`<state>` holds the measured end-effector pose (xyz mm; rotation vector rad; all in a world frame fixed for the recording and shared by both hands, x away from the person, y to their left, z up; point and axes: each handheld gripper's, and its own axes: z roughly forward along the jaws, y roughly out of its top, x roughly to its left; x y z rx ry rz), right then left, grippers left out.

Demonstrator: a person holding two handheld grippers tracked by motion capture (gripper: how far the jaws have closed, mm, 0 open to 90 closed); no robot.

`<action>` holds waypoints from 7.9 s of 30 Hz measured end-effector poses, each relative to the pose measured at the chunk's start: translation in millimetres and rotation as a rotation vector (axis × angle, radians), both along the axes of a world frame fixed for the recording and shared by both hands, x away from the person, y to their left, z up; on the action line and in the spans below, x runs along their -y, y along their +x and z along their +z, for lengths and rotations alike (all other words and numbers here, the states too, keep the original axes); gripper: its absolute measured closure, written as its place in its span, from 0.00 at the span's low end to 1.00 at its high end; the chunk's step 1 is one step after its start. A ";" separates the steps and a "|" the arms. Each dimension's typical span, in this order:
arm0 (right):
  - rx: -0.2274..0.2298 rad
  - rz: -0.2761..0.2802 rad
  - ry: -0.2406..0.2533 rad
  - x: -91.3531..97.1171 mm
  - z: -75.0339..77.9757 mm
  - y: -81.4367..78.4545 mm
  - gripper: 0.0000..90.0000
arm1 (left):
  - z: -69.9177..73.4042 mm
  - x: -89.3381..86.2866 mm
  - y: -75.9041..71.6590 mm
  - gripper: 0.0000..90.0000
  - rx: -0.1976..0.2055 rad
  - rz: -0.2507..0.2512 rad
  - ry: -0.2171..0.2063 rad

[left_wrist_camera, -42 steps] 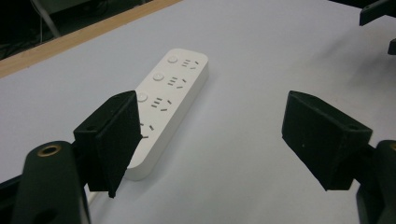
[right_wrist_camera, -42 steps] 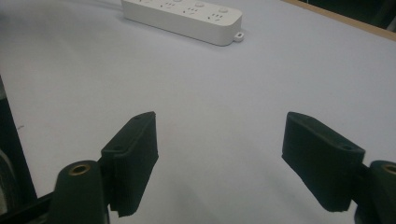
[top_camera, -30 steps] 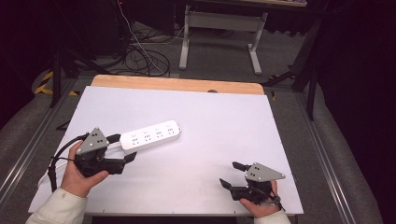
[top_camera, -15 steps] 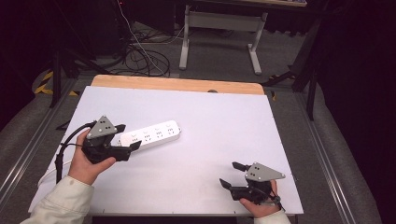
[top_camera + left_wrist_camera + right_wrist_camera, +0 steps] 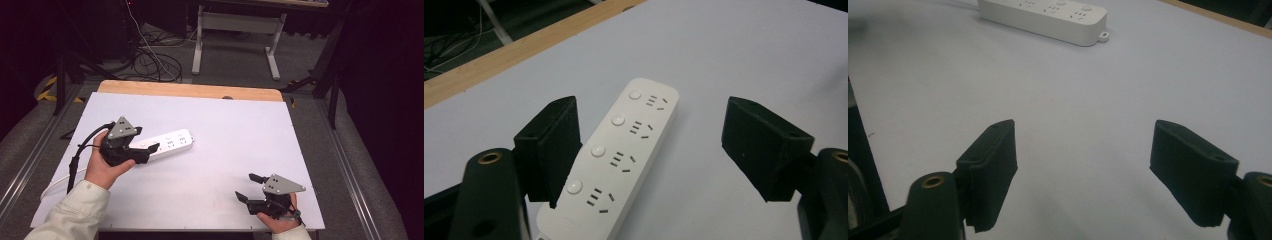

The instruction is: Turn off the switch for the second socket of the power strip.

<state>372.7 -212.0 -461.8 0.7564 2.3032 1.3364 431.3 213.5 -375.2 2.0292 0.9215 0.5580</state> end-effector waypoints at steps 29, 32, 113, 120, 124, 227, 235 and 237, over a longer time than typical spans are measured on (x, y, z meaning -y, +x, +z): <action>-0.009 0.016 0.008 0.8 -0.1 0.1 0.30 | -30.8 -0.1 50.9 1.00 -0.156 0.119 -0.018; -0.008 0.016 0.008 1.0 0.0 0.1 0.30 | -33.8 1.0 53.1 1.00 -0.161 0.127 -0.012; -0.024 0.040 0.014 0.9 -1.3 -0.6 0.30 | -89.4 22.5 68.9 1.00 -0.119 0.239 0.072; -0.023 0.041 0.014 0.7 -1.1 -1.0 0.30 | -90.2 23.7 69.0 1.00 -0.108 0.244 0.080; -0.026 0.041 0.015 0.6 -1.2 -1.0 0.30 | -89.6 23.7 69.2 1.00 -0.113 0.251 0.081; -0.024 0.044 0.021 0.8 -1.5 -1.4 0.30 | -13.2 -14.3 -42.6 0.23 0.041 -0.182 -0.225; -0.022 0.044 0.019 0.4 -1.5 -1.3 0.30 | -33.5 -34.9 -62.0 0.21 0.071 -0.224 -0.229; -0.022 0.043 0.020 0.3 -1.4 -1.5 0.30 | -38.6 -38.8 -66.6 0.20 0.077 -0.227 -0.231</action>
